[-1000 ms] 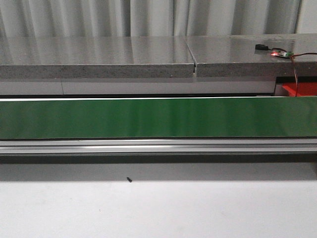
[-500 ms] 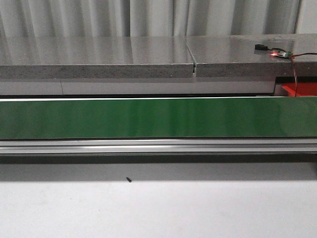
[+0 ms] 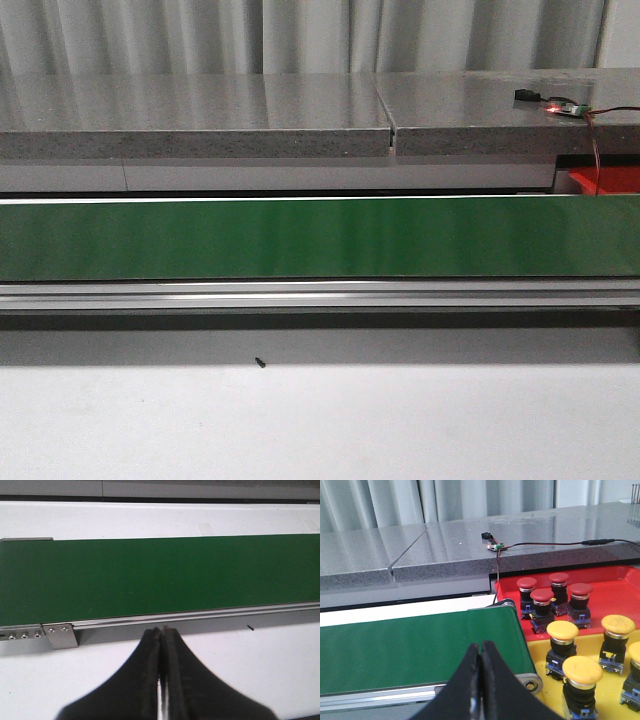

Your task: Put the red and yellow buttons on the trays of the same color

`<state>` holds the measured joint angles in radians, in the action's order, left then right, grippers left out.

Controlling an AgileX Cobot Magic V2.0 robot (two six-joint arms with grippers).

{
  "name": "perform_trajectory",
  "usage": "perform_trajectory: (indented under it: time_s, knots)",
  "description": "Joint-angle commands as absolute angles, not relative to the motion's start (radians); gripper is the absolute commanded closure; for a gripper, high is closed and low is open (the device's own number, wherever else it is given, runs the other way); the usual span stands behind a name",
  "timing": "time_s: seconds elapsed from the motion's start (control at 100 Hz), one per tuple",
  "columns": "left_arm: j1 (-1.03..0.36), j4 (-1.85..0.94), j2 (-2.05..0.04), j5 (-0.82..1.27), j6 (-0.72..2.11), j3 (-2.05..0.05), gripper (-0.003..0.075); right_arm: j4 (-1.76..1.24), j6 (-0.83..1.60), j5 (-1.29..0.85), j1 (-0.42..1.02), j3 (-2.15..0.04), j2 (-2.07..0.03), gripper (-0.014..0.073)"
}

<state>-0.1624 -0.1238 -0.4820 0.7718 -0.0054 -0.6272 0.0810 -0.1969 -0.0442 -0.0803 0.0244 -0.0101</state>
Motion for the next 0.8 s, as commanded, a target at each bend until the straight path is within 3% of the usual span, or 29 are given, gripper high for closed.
perform_trajectory:
  time_s: [0.0,0.79]
  knots:
    - [-0.170,-0.133,-0.486,0.709,-0.015,-0.654,0.0739,0.097,-0.198,0.015,-0.080,0.013,0.029,0.0653]
    - [-0.170,-0.133,-0.486,0.709,-0.015,-0.654,0.0739,0.097,-0.197,0.012,-0.080,0.013,0.032,0.0653]
